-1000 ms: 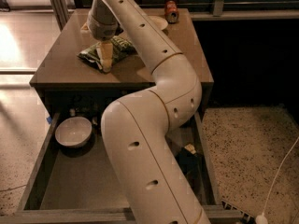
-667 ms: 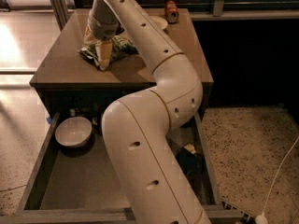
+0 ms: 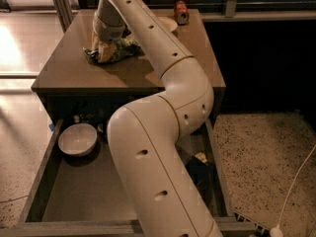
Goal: Place green jalapeno chip bag into top drawer
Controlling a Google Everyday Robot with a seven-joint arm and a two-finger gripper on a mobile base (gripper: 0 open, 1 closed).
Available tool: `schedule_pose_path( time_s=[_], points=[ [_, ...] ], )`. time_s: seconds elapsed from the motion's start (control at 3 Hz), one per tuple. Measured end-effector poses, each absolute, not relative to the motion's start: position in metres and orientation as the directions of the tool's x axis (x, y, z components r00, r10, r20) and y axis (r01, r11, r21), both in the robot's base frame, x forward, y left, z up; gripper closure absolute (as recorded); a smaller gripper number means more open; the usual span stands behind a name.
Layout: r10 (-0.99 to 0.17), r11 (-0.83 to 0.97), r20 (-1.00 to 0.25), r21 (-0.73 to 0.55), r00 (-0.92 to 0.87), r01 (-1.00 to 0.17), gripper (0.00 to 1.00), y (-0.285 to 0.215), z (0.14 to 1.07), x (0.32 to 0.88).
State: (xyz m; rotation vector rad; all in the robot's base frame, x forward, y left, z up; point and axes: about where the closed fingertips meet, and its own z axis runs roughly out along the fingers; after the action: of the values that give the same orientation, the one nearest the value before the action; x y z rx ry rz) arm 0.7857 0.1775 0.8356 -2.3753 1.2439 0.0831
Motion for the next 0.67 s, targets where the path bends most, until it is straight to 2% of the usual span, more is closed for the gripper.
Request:
schedule_pose_path(
  time_s=[0.33,0.67],
  points=[
    [-0.766,-0.486,-0.259,-0.365,0.588,-0.794,1.00,0.1775,0.8347,0.7863],
    [-0.781,-0.459,-0.265,-0.369,0.565,-0.808,1.00,0.1710,0.8374,0.7891]
  ],
)
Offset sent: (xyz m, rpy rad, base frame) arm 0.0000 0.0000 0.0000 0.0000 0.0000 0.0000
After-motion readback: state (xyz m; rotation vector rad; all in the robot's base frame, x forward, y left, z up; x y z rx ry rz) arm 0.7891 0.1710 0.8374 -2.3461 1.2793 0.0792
